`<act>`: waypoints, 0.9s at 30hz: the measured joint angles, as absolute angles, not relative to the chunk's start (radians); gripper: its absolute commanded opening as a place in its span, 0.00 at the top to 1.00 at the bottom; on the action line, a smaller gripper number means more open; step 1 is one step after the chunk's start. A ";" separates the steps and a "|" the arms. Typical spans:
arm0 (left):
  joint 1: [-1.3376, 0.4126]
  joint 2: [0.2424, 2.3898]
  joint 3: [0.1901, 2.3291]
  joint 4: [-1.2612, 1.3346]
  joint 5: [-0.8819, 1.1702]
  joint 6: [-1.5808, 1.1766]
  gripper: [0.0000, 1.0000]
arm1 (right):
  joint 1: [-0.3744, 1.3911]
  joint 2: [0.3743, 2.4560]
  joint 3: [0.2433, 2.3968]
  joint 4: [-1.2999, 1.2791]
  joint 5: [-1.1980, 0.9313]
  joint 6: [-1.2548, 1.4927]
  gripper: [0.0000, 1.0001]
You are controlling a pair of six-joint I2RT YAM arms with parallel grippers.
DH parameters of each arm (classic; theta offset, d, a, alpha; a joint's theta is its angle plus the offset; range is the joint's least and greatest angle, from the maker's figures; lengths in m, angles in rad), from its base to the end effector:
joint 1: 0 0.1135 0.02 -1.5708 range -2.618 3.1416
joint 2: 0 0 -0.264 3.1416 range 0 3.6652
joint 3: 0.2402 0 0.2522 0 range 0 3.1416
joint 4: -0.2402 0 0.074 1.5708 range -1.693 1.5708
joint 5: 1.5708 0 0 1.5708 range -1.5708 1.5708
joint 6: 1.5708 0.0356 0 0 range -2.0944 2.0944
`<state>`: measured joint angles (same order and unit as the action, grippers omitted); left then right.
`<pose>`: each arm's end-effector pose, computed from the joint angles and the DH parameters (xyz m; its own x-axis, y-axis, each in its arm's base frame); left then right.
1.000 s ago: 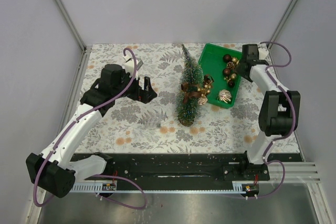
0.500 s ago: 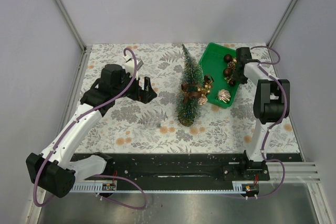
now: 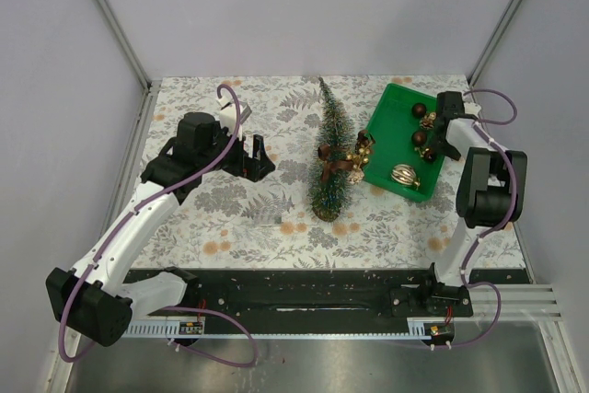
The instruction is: Decorate the small christmas tree
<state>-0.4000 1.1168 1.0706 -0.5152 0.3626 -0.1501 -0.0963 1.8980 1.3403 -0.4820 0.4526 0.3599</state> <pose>0.2184 -0.1061 0.3423 -0.5806 0.0937 -0.8088 0.5601 0.7669 -0.3133 0.3948 -0.0538 0.1933 -0.6952 0.3854 -0.6068 0.5895 0.7887 -0.1745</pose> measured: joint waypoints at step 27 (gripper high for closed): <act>-0.382 1.117 1.071 -0.516 0.363 -0.141 0.01 | 0.187 2.063 1.717 -0.473 0.126 0.503 0.21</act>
<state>-0.3817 1.1168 1.0706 -0.5156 0.3626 -0.1406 0.1875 2.0632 1.7168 -0.4728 0.1261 0.5026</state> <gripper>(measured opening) 0.988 0.827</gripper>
